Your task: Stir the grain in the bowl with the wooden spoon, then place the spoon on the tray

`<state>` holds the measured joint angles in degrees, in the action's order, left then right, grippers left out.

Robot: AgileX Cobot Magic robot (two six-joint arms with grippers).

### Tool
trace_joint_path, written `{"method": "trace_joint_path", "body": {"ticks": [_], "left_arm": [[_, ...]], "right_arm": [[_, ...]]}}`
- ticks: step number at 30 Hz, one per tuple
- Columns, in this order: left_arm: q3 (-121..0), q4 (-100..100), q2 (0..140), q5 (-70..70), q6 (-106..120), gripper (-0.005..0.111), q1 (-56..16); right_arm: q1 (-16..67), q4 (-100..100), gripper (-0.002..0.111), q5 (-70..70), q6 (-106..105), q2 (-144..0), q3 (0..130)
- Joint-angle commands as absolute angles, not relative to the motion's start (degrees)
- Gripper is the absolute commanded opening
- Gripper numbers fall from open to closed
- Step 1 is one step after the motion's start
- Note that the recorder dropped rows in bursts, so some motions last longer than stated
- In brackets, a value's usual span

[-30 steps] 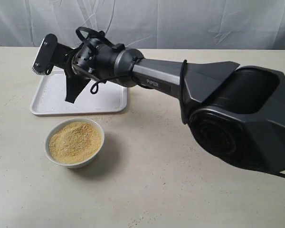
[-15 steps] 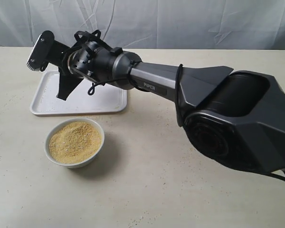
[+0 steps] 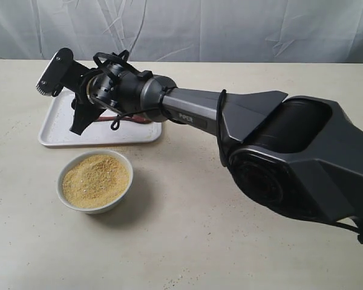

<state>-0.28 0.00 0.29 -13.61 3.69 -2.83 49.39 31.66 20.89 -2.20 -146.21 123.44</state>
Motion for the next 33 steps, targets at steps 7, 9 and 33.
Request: {"method": "trace_joint_path", "body": {"ticks": [7, 9, 33], "left_arm": [[0.0, 0.0, 0.0, -13.66, 3.61, 0.0, -3.19], [0.0, 0.0, 0.0, -13.66, 3.61, 0.0, -3.19], [0.0, 0.0, 0.0, -13.66, 3.61, 0.0, -3.19]], "right_arm": [[49.23, 31.1, 0.038, 24.23, -1.31, -145.44, 123.71], [49.23, 28.73, 0.023, 27.97, -1.31, -144.41, 123.71], [13.83, -5.86, 0.0, 68.48, 0.0, -110.01, 92.73]]}}
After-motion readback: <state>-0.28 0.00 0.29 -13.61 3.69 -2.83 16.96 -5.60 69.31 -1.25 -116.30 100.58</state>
